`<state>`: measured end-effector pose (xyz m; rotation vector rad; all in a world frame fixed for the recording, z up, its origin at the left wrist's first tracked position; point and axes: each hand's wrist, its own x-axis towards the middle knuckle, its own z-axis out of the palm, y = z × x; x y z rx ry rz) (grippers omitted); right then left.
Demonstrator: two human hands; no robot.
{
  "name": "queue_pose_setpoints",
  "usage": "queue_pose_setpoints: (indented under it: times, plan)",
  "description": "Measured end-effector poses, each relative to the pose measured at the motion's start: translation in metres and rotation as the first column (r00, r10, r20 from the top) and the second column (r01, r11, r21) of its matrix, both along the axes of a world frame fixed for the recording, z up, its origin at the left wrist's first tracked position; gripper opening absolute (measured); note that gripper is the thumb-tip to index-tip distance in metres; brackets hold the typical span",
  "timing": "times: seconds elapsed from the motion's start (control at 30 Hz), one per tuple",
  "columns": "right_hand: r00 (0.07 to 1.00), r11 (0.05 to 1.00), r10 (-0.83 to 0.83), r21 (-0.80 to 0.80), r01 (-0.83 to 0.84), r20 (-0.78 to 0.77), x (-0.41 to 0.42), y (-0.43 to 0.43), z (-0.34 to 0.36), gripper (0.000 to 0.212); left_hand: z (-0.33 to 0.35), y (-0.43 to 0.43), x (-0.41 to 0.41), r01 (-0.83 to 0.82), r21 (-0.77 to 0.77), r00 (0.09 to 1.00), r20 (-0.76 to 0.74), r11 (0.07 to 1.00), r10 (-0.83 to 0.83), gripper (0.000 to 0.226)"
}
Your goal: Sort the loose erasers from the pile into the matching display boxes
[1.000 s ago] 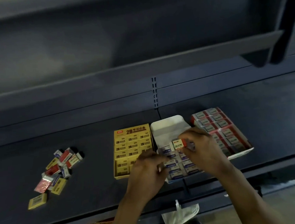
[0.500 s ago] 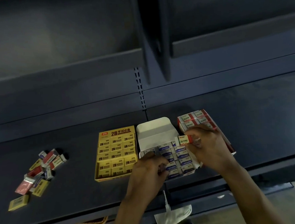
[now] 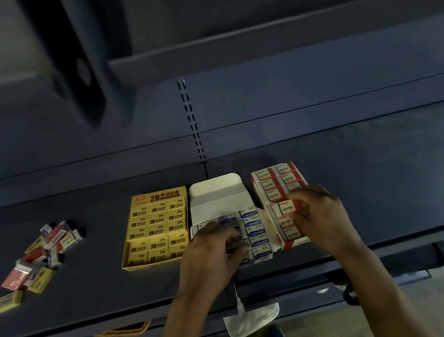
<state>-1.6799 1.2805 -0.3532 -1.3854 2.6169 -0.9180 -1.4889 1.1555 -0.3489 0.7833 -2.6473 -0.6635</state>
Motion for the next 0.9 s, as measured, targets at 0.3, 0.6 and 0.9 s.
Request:
queue_pose_setpoints:
  times: [0.3, 0.6, 0.9]
  plan:
    - [1.0, 0.999, -0.008, -0.043, 0.008, -0.006, 0.004, -0.012, -0.008, 0.014, -0.004, 0.003, -0.003, -0.043, 0.011, 0.999, -0.005, 0.999, 0.043, 0.024]
    - [0.998, 0.996, -0.017, -0.091, 0.011, -0.066, 0.012, -0.016, -0.011, 0.024, -0.006, 0.003, -0.002, -0.028, 0.01, 0.999, -0.031, 1.0, 0.028, 0.015]
    - [0.983, 0.969, 0.172, -0.166, -0.18, -0.064, 0.068, -0.047, -0.003, 0.02, -0.002, -0.01, 0.022, -0.111, -0.062, 0.991, -0.088, 0.992, 0.105, 0.021]
